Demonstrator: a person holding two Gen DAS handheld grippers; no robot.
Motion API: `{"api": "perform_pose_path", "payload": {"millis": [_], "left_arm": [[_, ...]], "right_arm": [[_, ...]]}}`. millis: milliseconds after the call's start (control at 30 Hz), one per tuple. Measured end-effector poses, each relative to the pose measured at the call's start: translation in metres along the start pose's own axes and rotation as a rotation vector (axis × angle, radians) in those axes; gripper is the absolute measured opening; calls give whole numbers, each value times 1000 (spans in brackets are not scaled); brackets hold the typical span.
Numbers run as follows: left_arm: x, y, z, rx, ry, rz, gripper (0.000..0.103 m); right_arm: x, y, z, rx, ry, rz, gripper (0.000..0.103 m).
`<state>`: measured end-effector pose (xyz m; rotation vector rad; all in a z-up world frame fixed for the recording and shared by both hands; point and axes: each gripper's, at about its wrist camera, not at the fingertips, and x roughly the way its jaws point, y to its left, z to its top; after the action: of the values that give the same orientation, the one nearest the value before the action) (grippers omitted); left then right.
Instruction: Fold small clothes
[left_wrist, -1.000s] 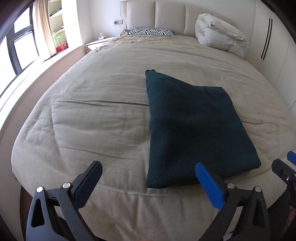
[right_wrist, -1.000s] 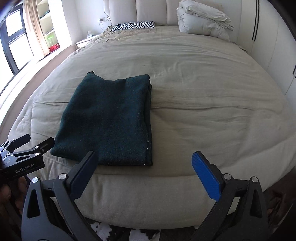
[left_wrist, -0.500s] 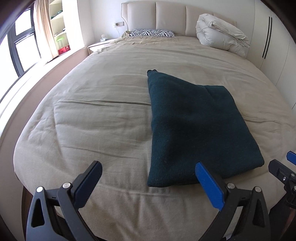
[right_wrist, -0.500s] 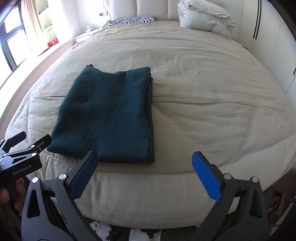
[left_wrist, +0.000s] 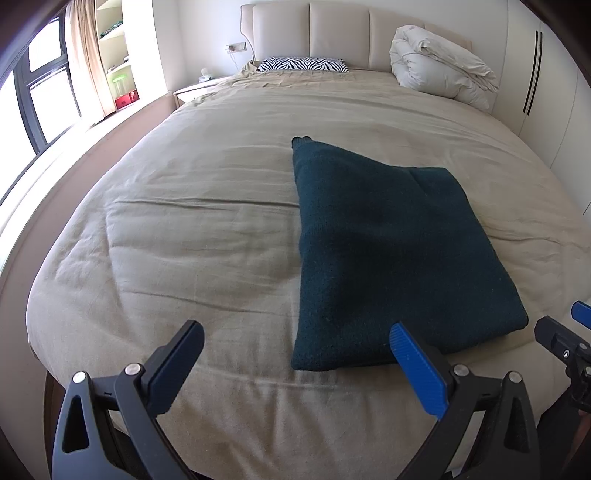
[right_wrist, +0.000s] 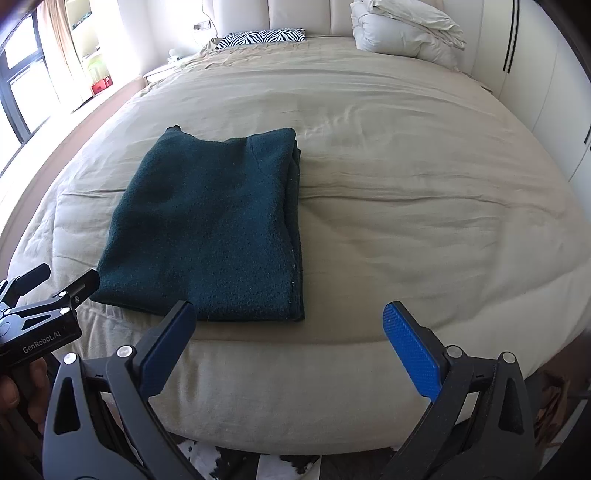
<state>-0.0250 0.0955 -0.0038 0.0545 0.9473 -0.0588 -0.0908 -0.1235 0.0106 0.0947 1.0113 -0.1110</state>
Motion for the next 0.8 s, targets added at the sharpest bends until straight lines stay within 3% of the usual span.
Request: {"api": "perform_pose_path", "payload": {"millis": [800], "left_arm": [[0,-2,-1,-1,2,0,103]], "right_arm": [[2,0,-4,12,4,4,103]]}}
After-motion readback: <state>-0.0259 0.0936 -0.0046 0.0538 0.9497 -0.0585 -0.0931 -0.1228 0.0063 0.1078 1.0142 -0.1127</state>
